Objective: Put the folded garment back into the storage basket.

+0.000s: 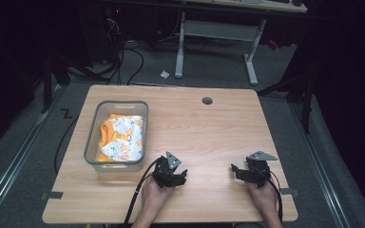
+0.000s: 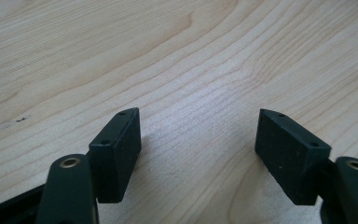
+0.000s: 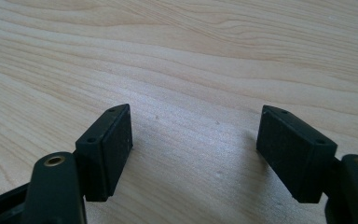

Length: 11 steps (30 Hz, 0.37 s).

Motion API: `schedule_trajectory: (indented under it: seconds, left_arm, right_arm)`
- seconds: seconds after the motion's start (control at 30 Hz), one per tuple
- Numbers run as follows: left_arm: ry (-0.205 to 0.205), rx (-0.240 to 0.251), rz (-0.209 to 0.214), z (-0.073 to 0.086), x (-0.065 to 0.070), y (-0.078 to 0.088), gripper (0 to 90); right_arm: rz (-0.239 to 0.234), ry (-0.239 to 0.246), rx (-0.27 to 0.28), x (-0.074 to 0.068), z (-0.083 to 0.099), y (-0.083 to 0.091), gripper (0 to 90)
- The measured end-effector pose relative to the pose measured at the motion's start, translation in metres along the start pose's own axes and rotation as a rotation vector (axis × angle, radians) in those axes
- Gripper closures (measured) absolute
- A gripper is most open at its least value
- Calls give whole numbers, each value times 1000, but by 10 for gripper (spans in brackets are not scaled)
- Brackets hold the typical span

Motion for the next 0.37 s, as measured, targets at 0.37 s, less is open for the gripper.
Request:
schedule_trajectory:
  seconds: [0.37]
  left_arm:
    - [4,-1,4,1,2,1,289]
  right_arm:
    - [1,-1,0,0,0,0,270]
Point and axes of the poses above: each handheld gripper's, and its own axes: y roughly backward along the jaws, z roughly out of its underside, x roughly to its right, the point moved 10 cm from there along -y, roughly forward along the jaws, and after that the axes turned 14 degrees about -y, right-handed, at the moved point
